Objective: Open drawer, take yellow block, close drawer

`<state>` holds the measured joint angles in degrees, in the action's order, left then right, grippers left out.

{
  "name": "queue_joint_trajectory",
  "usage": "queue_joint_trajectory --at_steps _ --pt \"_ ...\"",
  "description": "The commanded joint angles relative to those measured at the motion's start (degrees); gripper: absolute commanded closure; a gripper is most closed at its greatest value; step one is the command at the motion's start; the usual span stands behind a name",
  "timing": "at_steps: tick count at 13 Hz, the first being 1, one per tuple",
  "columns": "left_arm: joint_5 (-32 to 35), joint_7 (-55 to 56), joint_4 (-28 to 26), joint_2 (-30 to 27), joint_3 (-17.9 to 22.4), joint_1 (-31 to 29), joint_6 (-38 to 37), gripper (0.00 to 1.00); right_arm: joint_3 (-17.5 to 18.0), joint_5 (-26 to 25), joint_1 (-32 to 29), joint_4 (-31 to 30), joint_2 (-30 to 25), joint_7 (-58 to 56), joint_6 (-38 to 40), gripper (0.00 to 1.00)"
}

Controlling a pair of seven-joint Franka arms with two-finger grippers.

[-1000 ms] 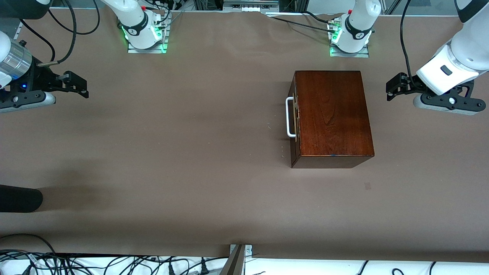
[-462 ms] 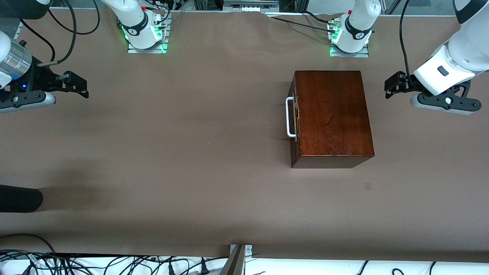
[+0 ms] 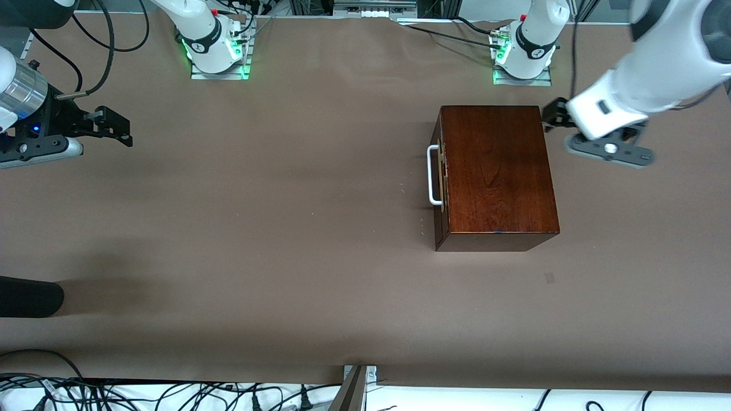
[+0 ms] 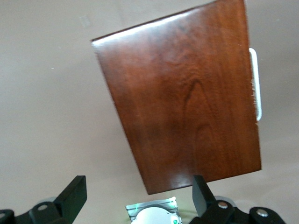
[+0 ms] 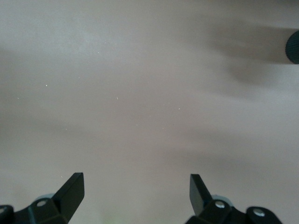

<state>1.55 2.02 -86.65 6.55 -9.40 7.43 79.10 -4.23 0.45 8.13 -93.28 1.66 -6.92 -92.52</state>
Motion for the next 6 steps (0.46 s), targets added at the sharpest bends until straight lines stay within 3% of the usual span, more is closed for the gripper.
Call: queue_joint_trajectory --at_steps 1,3,6 --pt "0.0 8.9 2.4 3.4 -6.8 0.0 0.0 0.00 0.1 0.0 0.0 0.5 -0.5 0.0 1.1 0.00" --pt "-0.1 14.0 2.4 6.3 -10.4 0.7 4.2 0.00 0.1 0.1 0.0 0.5 -0.5 0.0 1.1 0.00" --pt "0.0 22.2 2.3 11.6 -11.2 5.8 10.7 0.00 0.1 0.0 0.0 0.5 -0.5 0.0 1.1 0.00"
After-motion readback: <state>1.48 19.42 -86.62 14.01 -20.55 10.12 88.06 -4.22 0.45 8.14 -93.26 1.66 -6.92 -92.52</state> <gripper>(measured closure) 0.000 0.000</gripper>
